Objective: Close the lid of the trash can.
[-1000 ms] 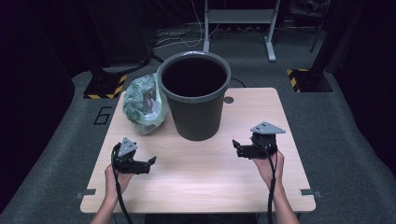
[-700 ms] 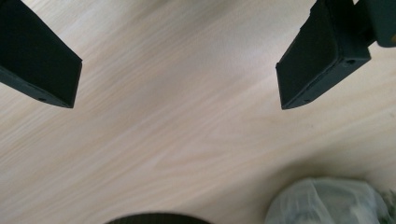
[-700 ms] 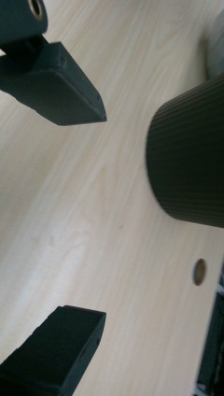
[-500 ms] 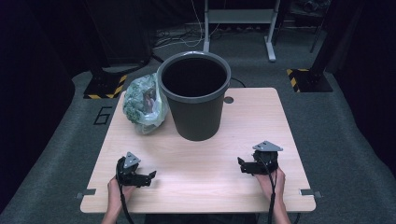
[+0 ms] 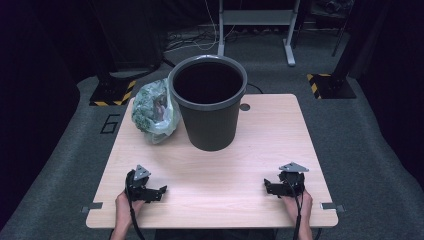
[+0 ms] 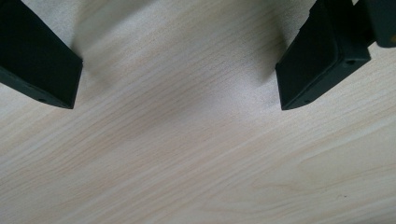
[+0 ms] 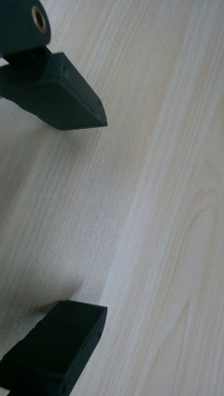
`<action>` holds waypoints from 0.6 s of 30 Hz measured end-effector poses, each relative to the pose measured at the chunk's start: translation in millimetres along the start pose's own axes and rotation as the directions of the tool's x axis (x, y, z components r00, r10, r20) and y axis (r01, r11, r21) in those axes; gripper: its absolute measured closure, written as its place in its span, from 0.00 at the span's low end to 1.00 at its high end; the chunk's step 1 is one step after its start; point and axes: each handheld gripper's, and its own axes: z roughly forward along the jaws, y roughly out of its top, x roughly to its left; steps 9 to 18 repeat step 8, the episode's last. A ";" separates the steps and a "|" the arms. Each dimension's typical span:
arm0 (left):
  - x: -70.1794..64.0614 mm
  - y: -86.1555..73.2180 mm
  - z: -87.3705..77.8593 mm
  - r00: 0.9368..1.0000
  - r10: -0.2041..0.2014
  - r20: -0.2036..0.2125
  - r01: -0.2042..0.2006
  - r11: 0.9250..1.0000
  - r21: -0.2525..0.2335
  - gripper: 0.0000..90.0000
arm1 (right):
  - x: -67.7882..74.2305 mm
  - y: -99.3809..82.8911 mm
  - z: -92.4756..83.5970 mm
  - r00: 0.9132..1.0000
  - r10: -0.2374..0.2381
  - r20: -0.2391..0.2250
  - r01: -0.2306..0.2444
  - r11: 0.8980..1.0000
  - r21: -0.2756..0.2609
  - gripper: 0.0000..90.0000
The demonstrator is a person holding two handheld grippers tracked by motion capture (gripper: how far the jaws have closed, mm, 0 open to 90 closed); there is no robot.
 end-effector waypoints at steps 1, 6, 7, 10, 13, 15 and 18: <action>0.0 0.2 0.2 1.000 0.000 0.001 0.000 1.000 0.000 0.00 | -0.8 0.0 0.5 1.000 0.000 -0.009 0.000 1.000 -0.003 0.07; 1.0 2.5 2.4 1.000 0.002 0.004 -0.002 1.000 0.003 0.00 | 1.0 4.1 6.7 1.000 -0.027 0.005 0.027 0.999 0.029 0.00; 1.1 2.9 2.7 1.000 0.004 0.002 -0.004 1.000 0.004 0.00 | 1.2 4.4 6.9 1.000 -0.025 0.007 0.024 0.999 0.029 0.00; 1.3 3.3 3.2 1.000 0.006 0.000 -0.006 1.000 0.001 0.00 | 1.3 4.4 6.9 1.000 -0.024 0.008 0.024 0.999 0.028 0.00; 1.3 3.3 3.2 1.000 0.006 0.000 -0.006 1.000 0.001 0.00 | 1.3 4.4 6.9 1.000 -0.024 0.008 0.024 0.999 0.028 0.00; 1.3 3.3 3.2 1.000 0.006 0.000 -0.006 1.000 0.001 0.00 | 1.3 4.4 6.9 1.000 -0.024 0.008 0.024 0.999 0.028 0.00; 1.3 3.3 3.2 1.000 0.006 0.000 -0.006 1.000 0.001 0.00 | 1.3 4.4 6.9 1.000 -0.024 0.008 0.024 0.999 0.028 0.00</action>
